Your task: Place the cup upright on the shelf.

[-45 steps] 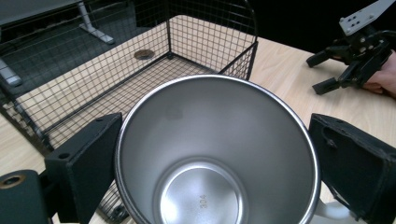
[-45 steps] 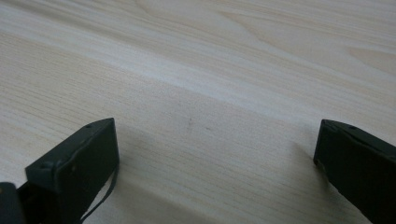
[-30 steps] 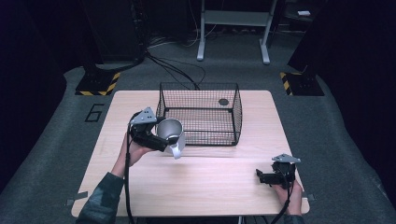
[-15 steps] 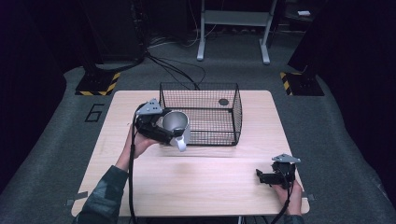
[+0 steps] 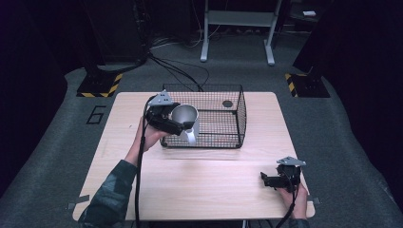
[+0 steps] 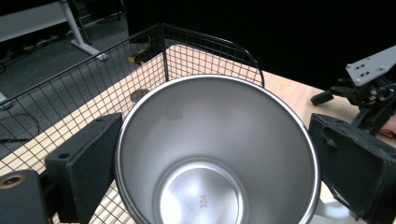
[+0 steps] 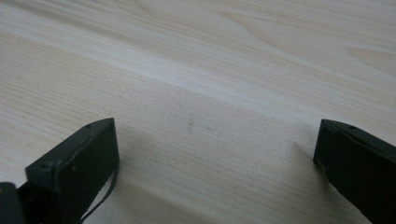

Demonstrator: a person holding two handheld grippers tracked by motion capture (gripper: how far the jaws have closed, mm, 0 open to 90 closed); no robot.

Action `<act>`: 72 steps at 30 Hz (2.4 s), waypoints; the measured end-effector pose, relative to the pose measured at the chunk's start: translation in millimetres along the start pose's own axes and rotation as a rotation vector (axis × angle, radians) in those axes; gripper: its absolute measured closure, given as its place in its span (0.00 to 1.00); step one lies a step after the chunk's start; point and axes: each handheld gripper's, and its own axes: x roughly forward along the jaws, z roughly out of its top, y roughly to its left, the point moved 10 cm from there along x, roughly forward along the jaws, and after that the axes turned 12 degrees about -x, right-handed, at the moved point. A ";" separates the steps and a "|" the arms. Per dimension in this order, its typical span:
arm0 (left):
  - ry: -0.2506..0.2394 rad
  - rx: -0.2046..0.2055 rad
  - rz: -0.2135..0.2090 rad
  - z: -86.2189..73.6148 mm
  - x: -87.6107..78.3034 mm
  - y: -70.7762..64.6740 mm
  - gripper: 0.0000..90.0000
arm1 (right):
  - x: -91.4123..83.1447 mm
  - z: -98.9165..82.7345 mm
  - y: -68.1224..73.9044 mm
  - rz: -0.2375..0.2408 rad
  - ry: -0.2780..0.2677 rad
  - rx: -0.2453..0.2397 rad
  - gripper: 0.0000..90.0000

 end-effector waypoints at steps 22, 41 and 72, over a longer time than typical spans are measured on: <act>-0.005 -0.035 0.059 21.3 34.5 21.5 0.07 | 0.2 0.1 0.0 0.001 0.000 -0.002 0.00; 0.016 -0.096 0.131 22.5 70.2 47.0 0.07 | 0.9 1.3 0.2 -0.002 -0.009 0.004 0.00; 0.127 -0.137 0.159 -3.3 117.1 60.3 0.07 | 0.9 1.3 0.2 -0.002 -0.010 0.004 0.00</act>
